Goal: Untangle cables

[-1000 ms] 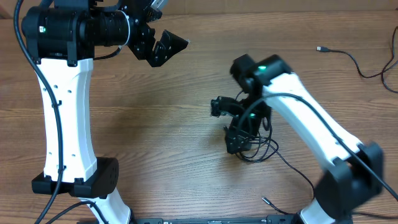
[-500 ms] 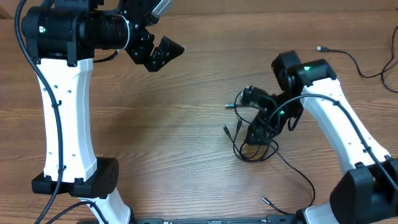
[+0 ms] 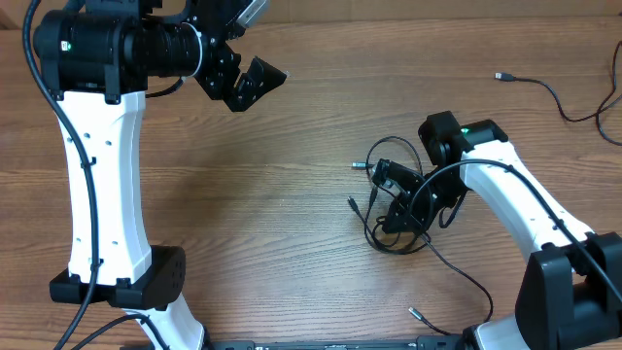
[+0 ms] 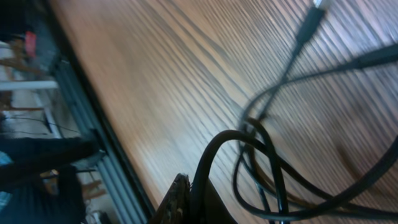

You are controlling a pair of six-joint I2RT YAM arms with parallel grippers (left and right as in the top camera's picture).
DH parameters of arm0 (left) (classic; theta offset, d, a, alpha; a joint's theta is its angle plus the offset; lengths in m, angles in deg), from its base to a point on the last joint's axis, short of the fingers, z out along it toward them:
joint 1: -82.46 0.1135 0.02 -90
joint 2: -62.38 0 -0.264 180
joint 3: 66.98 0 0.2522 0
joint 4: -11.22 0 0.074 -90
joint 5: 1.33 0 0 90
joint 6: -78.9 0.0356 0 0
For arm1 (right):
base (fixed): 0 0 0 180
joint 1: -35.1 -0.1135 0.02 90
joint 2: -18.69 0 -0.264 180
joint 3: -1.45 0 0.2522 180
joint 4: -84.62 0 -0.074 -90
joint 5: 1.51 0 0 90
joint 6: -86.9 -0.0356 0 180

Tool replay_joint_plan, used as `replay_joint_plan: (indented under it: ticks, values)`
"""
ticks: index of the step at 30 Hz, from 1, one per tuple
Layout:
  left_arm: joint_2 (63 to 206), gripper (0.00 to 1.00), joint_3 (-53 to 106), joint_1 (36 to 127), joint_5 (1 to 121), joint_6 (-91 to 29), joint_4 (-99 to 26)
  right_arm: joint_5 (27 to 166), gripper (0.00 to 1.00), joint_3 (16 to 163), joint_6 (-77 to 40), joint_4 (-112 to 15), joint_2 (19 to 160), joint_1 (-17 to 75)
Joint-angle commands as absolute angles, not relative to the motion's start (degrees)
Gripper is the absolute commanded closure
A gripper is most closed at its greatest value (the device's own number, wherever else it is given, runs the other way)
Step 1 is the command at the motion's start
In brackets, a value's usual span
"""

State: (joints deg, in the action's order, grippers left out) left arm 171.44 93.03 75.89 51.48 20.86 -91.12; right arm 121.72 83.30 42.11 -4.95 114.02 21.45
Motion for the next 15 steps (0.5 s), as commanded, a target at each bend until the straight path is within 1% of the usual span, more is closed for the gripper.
replay_joint_plan:
  ticks: [1, 4, 7, 11, 15]
  values:
    - [170.61, 0.0, 93.93, 75.67, 51.53, 22.09, -91.1, 130.51, 0.96, 93.67, 43.53, -2.24, 110.91, 21.26]
    - [170.61, 0.0, 93.93, 75.67, 51.14, 21.87, -91.05, 131.63, 0.96, 109.47, 42.81, 3.86, 109.78, 21.3]
    - [170.61, 0.0, 93.93, 75.67, 51.11, 21.45, -91.03, 131.63, 0.96, 126.14, 36.89, 5.21, 109.78, 21.3]
    - [170.61, 0.01, 93.93, 75.67, 51.09, 21.02, -91.05, 131.47, 0.96, 145.68, 27.38, -0.01, 109.78, 21.32]
    - [170.61, 0.0, 93.93, 75.67, 51.11, 21.02, -91.51, 129.81, 0.96, 159.21, 23.64, -7.66, 109.78, 21.32]
